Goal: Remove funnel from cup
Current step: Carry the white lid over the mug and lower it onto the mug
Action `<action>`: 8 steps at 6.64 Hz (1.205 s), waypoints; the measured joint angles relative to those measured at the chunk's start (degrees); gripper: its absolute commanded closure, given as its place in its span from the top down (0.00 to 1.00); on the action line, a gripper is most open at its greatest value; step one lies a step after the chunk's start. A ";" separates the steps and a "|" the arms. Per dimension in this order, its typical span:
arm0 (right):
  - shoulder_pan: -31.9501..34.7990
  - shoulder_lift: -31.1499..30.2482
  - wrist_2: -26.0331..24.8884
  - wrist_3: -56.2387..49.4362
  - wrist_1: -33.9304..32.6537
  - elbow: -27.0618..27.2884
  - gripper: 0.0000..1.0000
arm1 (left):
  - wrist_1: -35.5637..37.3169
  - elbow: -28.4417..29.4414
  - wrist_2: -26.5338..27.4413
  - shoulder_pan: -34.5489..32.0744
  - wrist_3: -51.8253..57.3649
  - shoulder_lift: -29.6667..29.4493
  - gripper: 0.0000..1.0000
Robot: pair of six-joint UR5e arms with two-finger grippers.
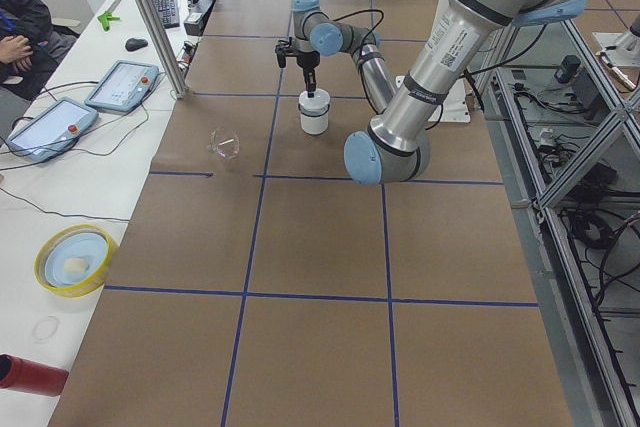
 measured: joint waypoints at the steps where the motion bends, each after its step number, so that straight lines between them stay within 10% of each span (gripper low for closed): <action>1: 0.00 0.00 0.00 0.00 0.00 0.00 1.00 | -0.02 0.03 0.02 0.24 -0.02 0.07 0.00; 6: 0.00 0.00 0.00 0.00 0.00 0.00 1.00 | -2.84 2.39 0.10 0.41 0.06 0.38 0.00; 7: 0.00 0.00 0.00 0.00 0.00 0.00 1.00 | -3.03 2.37 0.10 0.41 0.09 0.52 0.22; 8: 0.00 0.00 0.00 0.00 0.00 0.00 1.00 | -3.06 2.24 0.15 0.37 0.17 0.60 0.66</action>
